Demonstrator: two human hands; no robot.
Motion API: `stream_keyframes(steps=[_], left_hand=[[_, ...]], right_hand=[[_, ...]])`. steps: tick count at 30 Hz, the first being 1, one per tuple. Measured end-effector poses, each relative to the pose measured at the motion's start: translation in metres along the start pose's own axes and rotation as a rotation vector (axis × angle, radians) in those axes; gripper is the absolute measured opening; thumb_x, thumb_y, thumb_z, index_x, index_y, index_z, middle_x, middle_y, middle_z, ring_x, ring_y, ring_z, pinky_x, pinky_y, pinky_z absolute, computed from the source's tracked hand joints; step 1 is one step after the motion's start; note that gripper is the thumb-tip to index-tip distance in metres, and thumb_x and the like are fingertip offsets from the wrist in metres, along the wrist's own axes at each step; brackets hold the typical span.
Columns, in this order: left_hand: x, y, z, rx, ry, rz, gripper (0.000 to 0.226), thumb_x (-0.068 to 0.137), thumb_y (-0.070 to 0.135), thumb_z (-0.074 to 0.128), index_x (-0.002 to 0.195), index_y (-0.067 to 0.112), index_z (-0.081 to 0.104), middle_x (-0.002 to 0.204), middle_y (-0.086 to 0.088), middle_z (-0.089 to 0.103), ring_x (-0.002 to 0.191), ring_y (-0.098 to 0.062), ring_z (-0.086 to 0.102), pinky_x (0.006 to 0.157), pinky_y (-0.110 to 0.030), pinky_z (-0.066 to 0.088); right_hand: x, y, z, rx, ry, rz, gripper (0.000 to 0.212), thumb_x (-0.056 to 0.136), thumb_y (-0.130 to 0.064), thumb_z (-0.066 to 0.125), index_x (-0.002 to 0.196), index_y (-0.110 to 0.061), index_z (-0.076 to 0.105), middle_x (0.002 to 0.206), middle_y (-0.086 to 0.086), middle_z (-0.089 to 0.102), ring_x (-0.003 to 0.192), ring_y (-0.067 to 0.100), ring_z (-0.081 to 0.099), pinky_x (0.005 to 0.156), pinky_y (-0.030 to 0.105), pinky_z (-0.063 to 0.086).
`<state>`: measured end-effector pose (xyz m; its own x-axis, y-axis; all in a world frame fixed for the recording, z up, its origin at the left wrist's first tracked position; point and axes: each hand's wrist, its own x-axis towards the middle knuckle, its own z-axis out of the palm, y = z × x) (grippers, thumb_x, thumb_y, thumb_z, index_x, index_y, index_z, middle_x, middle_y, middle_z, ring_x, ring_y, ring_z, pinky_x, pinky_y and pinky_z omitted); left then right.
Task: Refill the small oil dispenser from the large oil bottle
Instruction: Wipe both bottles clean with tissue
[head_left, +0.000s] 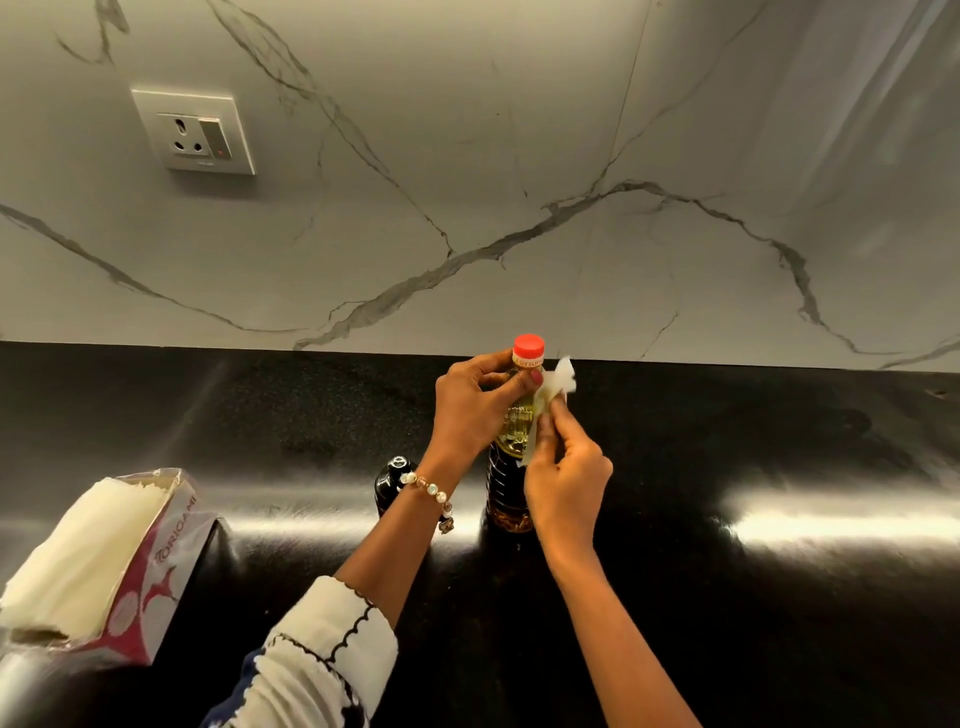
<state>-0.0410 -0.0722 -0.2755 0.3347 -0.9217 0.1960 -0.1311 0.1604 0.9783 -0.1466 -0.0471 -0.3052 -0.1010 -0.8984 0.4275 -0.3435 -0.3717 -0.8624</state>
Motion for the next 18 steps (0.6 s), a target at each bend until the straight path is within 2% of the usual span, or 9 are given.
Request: stream_keyframes(steps=[2,4,6,9,12,15,18], left_hand=[[0.000,0.001,-0.001,0.011,-0.014,0.011,0.034,0.080,0.026,0.076,0.113,0.018,0.071,0.091,-0.002,0.075,0.085,-0.008,0.072,0.079,-0.024,0.057],[0.000,0.000,-0.003,0.005,-0.018,0.007,0.037,0.080,0.026,0.076,0.115,0.017,0.070,0.092,-0.003,0.075,0.087,-0.010,0.072,0.080,-0.026,0.058],[0.001,-0.002,-0.006,-0.017,-0.005,-0.012,0.036,0.079,0.027,0.075,0.114,0.018,0.071,0.091,-0.004,0.076,0.087,-0.012,0.072,0.082,-0.031,0.058],[0.002,-0.003,-0.014,-0.061,0.004,-0.025,0.030,0.082,0.024,0.073,0.111,0.017,0.071,0.090,-0.006,0.075,0.087,-0.015,0.072,0.083,-0.035,0.058],[0.003,-0.004,-0.026,-0.104,-0.010,-0.039,0.031,0.083,0.021,0.071,0.113,0.013,0.069,0.093,-0.007,0.075,0.090,-0.014,0.072,0.082,-0.030,0.057],[0.002,-0.006,-0.034,-0.152,-0.046,-0.050,0.033,0.082,0.019,0.070,0.113,0.010,0.068,0.095,-0.009,0.075,0.092,-0.017,0.071,0.083,-0.028,0.056],[0.001,-0.008,-0.037,-0.126,-0.070,-0.030,0.031,0.084,0.018,0.069,0.114,0.012,0.068,0.096,-0.010,0.074,0.095,-0.018,0.070,0.085,-0.030,0.054]], right_hand=[[0.009,-0.003,0.002,0.039,-0.014,0.024,0.035,0.098,-0.015,0.051,0.133,-0.009,0.054,0.105,-0.003,0.070,0.090,0.009,0.068,0.082,0.024,0.057],[0.018,0.000,0.001,0.088,-0.076,0.107,0.036,0.099,-0.015,0.049,0.134,-0.013,0.053,0.101,-0.014,0.065,0.091,0.001,0.064,0.086,0.023,0.055],[0.020,0.007,-0.002,0.075,-0.126,0.165,0.035,0.099,-0.016,0.050,0.134,-0.014,0.053,0.104,-0.009,0.066,0.090,0.000,0.063,0.087,0.027,0.055],[0.009,0.014,-0.006,-0.029,-0.105,0.080,0.030,0.094,-0.014,0.058,0.124,-0.008,0.062,0.095,-0.001,0.072,0.077,0.000,0.066,0.075,0.018,0.056],[0.010,0.011,-0.009,-0.046,-0.050,-0.017,0.023,0.087,-0.009,0.067,0.110,-0.007,0.070,0.095,0.001,0.073,0.081,0.000,0.066,0.075,0.013,0.055],[0.025,0.003,-0.012,0.141,0.001,0.088,0.014,0.087,-0.016,0.068,0.101,-0.019,0.071,0.091,-0.008,0.070,0.082,0.003,0.067,0.071,0.019,0.056],[0.039,-0.002,-0.012,0.282,0.098,0.185,0.005,0.089,-0.022,0.065,0.092,-0.019,0.068,0.089,-0.004,0.067,0.081,0.010,0.065,0.066,0.023,0.053]])
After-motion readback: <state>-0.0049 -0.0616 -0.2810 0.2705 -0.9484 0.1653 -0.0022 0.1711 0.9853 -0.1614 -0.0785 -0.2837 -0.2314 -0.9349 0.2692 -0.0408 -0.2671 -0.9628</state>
